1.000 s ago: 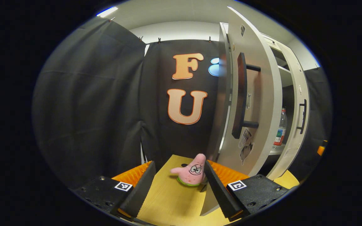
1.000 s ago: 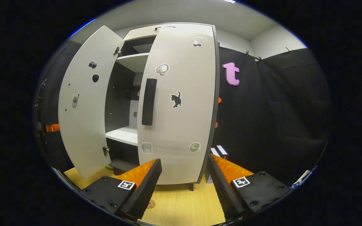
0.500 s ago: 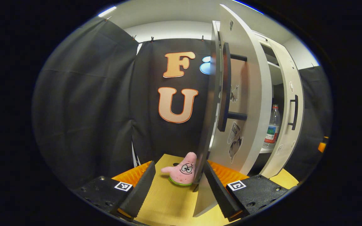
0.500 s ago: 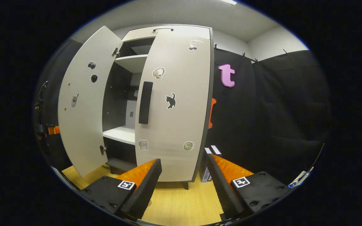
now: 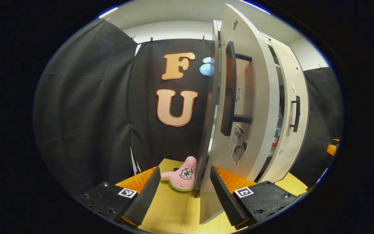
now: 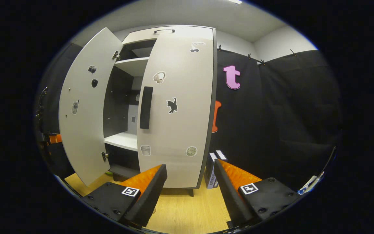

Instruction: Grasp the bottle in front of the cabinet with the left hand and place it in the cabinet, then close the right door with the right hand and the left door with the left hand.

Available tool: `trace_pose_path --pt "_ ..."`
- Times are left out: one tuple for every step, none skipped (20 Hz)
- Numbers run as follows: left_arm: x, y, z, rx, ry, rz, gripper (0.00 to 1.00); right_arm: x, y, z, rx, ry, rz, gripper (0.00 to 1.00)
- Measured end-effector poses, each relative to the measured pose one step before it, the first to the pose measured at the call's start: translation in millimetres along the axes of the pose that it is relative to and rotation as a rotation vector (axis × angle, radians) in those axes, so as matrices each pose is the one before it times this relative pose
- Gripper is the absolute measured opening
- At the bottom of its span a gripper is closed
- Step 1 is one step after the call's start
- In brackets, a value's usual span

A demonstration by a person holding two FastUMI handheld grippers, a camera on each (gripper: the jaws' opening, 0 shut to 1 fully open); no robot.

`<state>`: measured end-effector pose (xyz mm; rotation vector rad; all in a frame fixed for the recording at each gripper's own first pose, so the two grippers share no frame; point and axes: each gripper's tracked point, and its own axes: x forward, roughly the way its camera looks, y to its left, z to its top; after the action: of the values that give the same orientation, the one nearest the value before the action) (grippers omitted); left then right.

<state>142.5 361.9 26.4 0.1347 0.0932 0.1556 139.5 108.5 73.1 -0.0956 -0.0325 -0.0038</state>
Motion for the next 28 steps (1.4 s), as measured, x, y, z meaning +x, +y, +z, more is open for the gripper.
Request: trace_pose_path --pt "0.38 -4.0 -1.19 -0.00737 0.00367 -0.00723 0.94 1.35 0.28 -0.23 -0.00118 0.00014 0.00409 0.96" --pt "0.01 -4.76 -1.87 -0.00895 0.00527 -0.01012 0.91 2.51 0.49 0.01 -0.00125 -0.00004 0.00419 0.96" --pt "0.33 -5.96 -2.07 -0.00743 0.00548 -0.01074 0.91 1.9 0.43 0.26 0.0001 -0.00116 0.00392 0.96" --pt "1.3 -6.35 -0.21 -0.00294 0.0038 -0.0124 0.94 2.18 -0.65 1.08 0.0004 -0.00242 0.00235 0.96" --pt "0.15 -5.98 -0.89 0.00148 0.00254 -0.01148 0.94 1.31 -1.53 0.4 0.00055 -0.00255 0.00108 0.96" --pt "0.75 -6.9 -0.07 0.00554 0.0018 -0.00965 0.91 0.97 -1.58 0.14 -0.00019 -0.00129 0.0014 0.97" --pt "1.86 -6.74 -0.73 0.00778 -0.00045 -0.00878 0.91 0.86 -2.37 0.36 -0.00075 -0.00079 0.00169 0.97" --pt "1.43 -5.24 0.17 0.0071 0.00021 -0.00955 0.91 2.68 -3.19 0.85 -0.00198 -0.001 0.00081 0.97" --pt "1.59 -6.29 -0.44 0.00258 0.00241 -0.00851 0.91 2.12 -3.79 0.71 -0.00255 -0.00156 0.00052 0.97" --pt "3.07 -6.32 -2.52 -0.00072 0.00292 -0.00816 0.91 2.16 -3.71 0.28 -0.00259 -0.0032 0.0005 0.97" --pt "2.93 -7.14 -1.72 -0.00445 0.00226 -0.00576 0.91 2.58 -2.78 0.52 -0.00052 -0.00266 0.00237 0.97" --pt "2.19 -5.48 -0.66 -0.00465 0.00163 -0.00165 0.91 2.51 -2.14 0.42 0.00177 -0.00161 0.00454 0.97" --pt "2.0 -5.16 -0.45 -0.00078 0.00219 0.00121 0.94 1.46 -2.43 0.0 0.0025 -0.0007 0.00702 0.97" --pt "3.97 -4.29 -1.27 0.00493 0.00367 0.00602 0.94 2.31 -3.74 -1.11 0.00126 -0.00045 0.00824 0.97" --pt "3.25 -2.72 -0.82 0.01029 0.00221 0.0109 0.94 2.82 -4.08 -0.51 -0.0002 -0.0011 0.0045 0.97" --pt "2.93 -1.77 0.75 0.00989 -0.00078 0.01085 0.94 2.15 -5.85 -0.28 -0.00234 -0.0014 0.00225 0.97" --pt "1.75 -2.92 0.65 0.00477 -0.0016 0.00944 0.91 2.02 -6.8 -0.18 -0.00428 -0.00214 -0.00049 0.97" --pt "2.61 -1.77 -1.16 -0.00248 -0.00161 0.01104 0.91 3.61 -6.4 0.31 -0.00405 -0.00344 -0.00005 0.97" --pt "4.62 -1.04 -2.14 -0.00639 0.00064 0.01057 0.94 3.16 -6.16 0.08 -0.00391 -0.00263 0.00312 0.97" --pt "2.99 -0.46 -0.99 -0.01165 0.00193 0.01508 0.94 3.9 -4.82 -0.59 -0.00307 -0.00003 0.00472 0.97" --pt "2.99 -0.64 -0.24 -0.01424 0.00014 0.01434 0.94 3.46 -4.55 -0.49 -0.00071 0.00102 0.00586 0.97" --pt "2.26 -0.93 -1.4 -0.01404 0.00064 0.01079 0.94 5.22 -4.31 -0.44 0.00066 -0.00043 0.00596 0.97" --pt "2.34 -2.52 -0.21 -0.01383 -0.00044 0.00777 0.94 4.0 -4.05 0.07 0.00074 -0.00129 0.0048 0.97" --pt "3.16 -3.25 -0.79 -0.01368 0.0008 0.00583 0.94 3.42 -4.15 -0.3 -0.00106 0.00066 0.00437 0.97" --pt "2.57 -2.83 -0.33 -0.01336 0.00084 0.00273 0.94 3.09 -3.4 -1.05 -0.00116 0.00183 0.00466 0.97" --pt "3.02 -4.04 -0.52 -0.01149 0.0013 -0.0008 0.94 3.86 -3.27 -0.14 -0.00189 0.00158 0.0054 0.97" --pt "2.31 -4.36 -1.43 -0.01053 0.00001 -0.00121 0.94 2.67 -2.92 -0.82 -0.0019 0.00159 0.00453 0.97" --pt "1.2 -5.25 -1.58 -0.00818 -0.00038 -0.00258 0.94 2.59 -3.42 -0.44 -0.00165 0.00136 0.00456 0.97"
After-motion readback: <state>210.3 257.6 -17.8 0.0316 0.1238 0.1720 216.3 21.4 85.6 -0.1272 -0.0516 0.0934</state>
